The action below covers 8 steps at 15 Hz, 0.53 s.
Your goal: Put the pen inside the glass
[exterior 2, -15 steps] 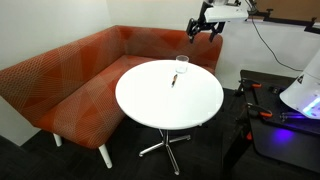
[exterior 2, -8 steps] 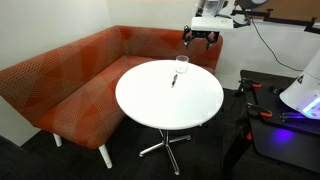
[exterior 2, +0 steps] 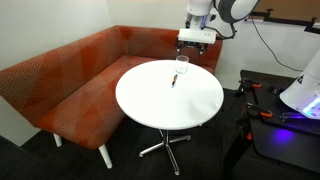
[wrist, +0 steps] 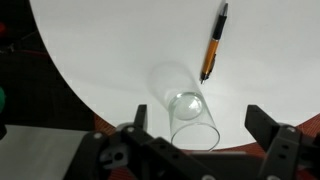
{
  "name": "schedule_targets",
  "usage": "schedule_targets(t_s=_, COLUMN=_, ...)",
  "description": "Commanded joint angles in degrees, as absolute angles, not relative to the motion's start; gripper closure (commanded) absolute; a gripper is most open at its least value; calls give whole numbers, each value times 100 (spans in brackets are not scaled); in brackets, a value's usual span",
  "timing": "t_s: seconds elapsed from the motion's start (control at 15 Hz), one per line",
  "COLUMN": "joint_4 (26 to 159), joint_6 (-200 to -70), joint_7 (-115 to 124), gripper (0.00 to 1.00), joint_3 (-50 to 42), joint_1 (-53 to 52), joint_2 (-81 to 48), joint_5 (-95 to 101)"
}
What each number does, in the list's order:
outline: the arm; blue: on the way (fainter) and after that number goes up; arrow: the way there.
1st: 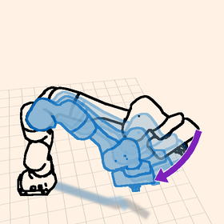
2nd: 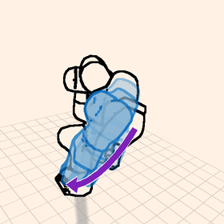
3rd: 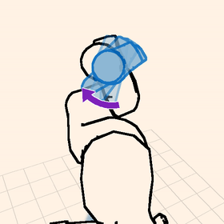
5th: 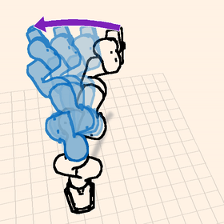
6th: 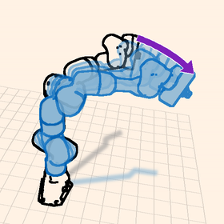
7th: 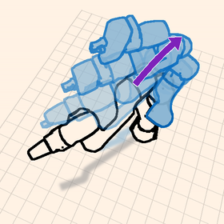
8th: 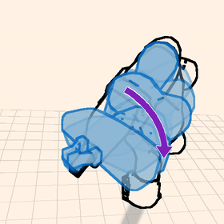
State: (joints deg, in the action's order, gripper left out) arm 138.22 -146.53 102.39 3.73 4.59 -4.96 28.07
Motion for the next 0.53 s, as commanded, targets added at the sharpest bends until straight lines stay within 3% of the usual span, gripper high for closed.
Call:
schedule_targets(t_s=0.0, joint_4=13464, joint_6=-14911, joint_7=10449, gripper=0, joint_3=-16, joint_1=131, joint_2=-1006, joint_5=3078)
schedule_targets(t_s=0.47, joint_4=12990, joint_6=-15436, joint_7=10186, gripper=0, joint_3=-546, joint_1=-305, joint_2=-1880, joint_5=2855)
